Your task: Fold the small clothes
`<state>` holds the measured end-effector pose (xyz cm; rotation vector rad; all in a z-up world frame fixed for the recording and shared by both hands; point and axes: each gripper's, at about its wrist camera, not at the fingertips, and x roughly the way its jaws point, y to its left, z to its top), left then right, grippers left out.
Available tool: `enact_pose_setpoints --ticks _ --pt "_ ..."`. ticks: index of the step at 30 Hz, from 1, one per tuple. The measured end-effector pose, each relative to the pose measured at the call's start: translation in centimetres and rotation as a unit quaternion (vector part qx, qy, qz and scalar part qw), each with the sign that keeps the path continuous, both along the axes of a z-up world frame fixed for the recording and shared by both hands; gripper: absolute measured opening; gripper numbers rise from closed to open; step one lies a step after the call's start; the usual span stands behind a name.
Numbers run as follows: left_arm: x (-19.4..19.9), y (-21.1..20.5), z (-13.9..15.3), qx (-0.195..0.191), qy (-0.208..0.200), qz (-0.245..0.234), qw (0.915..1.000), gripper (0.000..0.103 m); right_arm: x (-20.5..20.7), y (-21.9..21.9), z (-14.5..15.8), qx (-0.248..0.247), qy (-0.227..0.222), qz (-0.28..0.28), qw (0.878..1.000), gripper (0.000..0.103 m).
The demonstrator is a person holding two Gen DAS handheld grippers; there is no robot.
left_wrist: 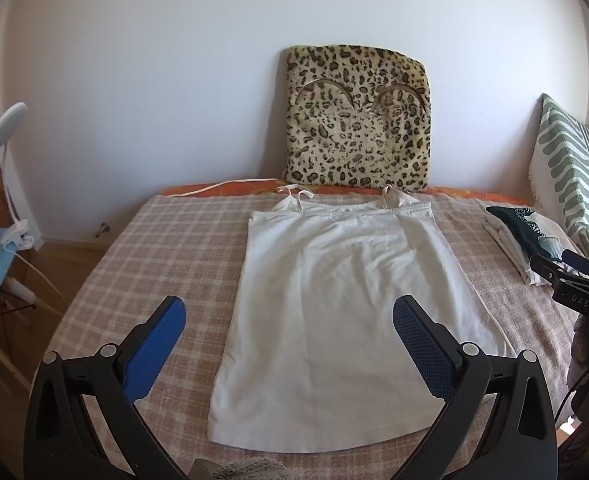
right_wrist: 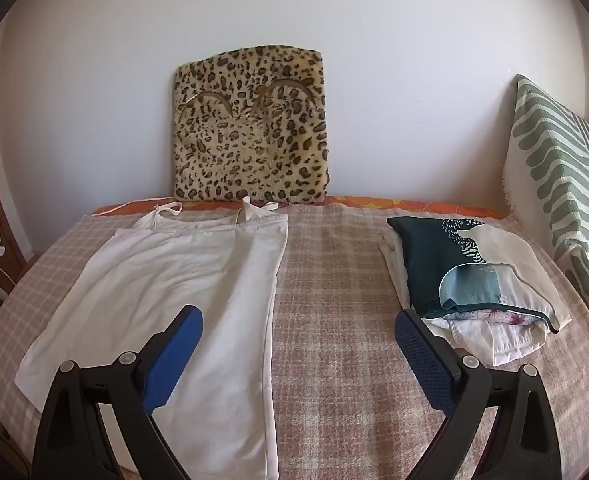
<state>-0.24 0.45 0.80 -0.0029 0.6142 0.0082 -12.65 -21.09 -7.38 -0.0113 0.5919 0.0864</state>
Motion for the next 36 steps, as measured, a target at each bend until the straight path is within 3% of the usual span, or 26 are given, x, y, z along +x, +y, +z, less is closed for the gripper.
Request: enact_pose_setpoints --ticks 36 --pt "-0.17 -0.22 0.09 0.0 0.0 0.0 1.0 0.103 0.14 0.17 0.04 0.001 0.002 0.001 1.0 0.098"
